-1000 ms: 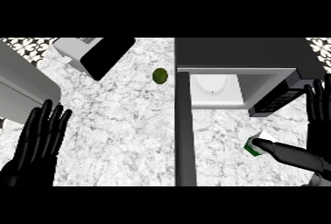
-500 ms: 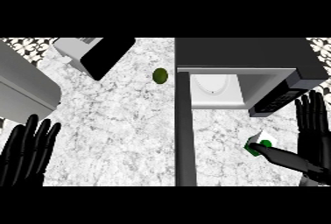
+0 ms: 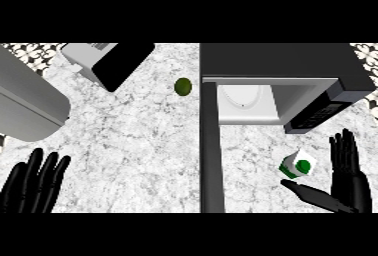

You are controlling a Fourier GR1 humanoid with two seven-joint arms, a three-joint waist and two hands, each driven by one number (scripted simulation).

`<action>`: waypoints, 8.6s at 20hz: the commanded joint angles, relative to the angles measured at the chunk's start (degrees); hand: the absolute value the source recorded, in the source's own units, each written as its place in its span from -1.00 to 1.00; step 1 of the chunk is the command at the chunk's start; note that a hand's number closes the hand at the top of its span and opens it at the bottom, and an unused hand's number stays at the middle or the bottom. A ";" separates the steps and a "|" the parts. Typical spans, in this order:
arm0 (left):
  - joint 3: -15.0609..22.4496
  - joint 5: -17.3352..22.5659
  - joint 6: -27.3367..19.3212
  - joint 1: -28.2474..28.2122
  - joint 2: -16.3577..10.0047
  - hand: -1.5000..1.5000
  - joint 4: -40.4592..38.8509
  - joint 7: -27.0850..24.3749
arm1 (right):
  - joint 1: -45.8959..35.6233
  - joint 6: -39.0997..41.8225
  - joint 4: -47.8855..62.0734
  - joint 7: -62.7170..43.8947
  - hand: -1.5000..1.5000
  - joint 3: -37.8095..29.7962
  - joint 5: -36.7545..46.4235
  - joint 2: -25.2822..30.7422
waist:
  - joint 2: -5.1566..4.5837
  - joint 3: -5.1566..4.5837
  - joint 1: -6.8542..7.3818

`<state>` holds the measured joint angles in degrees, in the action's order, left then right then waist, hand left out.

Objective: Pick up the milk, place it into the microwave and close the microwave

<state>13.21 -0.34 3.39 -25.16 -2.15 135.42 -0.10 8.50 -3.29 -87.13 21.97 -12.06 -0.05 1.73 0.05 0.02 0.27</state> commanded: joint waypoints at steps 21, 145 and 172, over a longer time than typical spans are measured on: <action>-0.07 0.20 -0.27 -1.23 -0.56 -1.00 5.46 4.47 | -19.31 6.17 53.27 31.02 -1.00 -9.21 -4.29 8.05 | -0.09 0.03 0.22; -2.25 -1.53 6.83 -10.81 -0.14 -1.00 1.12 -3.84 | -56.49 -14.28 72.28 21.47 -1.00 -8.21 10.85 15.53 | -0.16 0.05 0.45; 2.65 -0.69 10.29 -9.39 -1.00 -1.00 -2.79 -5.06 | -27.37 2.37 61.84 32.31 -1.00 -6.83 5.25 3.47 | 0.29 -0.08 -1.63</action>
<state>14.33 -2.29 11.78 -35.25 -2.47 134.03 -4.83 -26.54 -2.18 -24.88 51.59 -17.73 6.90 5.40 1.27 -0.51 -0.58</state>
